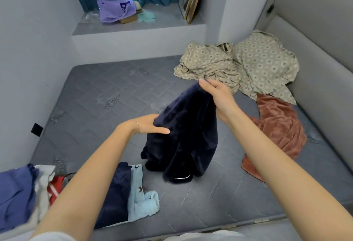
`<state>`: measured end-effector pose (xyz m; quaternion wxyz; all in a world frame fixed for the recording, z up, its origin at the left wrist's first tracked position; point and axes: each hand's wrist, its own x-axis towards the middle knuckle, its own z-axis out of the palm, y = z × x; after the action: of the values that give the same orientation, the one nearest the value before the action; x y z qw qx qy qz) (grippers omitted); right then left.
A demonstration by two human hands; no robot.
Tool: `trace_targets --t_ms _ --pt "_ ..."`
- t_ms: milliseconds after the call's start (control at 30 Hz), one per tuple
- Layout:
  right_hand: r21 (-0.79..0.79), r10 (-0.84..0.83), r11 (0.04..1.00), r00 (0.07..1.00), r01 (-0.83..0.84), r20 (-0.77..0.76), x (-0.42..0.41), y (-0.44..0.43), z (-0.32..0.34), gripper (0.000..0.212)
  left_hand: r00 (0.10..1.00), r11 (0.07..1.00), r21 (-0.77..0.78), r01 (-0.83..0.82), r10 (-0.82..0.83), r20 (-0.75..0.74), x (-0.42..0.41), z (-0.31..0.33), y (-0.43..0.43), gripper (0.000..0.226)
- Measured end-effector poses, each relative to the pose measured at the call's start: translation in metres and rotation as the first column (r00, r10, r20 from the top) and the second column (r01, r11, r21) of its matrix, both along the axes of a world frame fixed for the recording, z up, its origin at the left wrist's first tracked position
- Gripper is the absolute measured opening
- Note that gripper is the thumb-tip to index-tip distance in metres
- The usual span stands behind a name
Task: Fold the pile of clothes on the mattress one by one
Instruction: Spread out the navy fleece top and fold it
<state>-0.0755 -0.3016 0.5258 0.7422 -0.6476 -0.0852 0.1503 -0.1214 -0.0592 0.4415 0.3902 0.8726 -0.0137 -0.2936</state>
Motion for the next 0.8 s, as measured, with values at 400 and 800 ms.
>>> trace_targets --t_ms 400,800 --pt "-0.208 -0.083 0.973 0.991 0.104 0.105 0.042 -0.056 -0.023 0.03 0.913 0.959 0.096 -0.267 0.22 0.343 0.0 -0.008 0.007 0.038" --pt "-0.595 0.177 0.784 0.982 -0.178 -0.061 0.026 -0.089 -0.108 0.037 0.828 0.885 -0.032 -0.465 0.448 0.336 -0.019 -0.022 0.005 0.026"
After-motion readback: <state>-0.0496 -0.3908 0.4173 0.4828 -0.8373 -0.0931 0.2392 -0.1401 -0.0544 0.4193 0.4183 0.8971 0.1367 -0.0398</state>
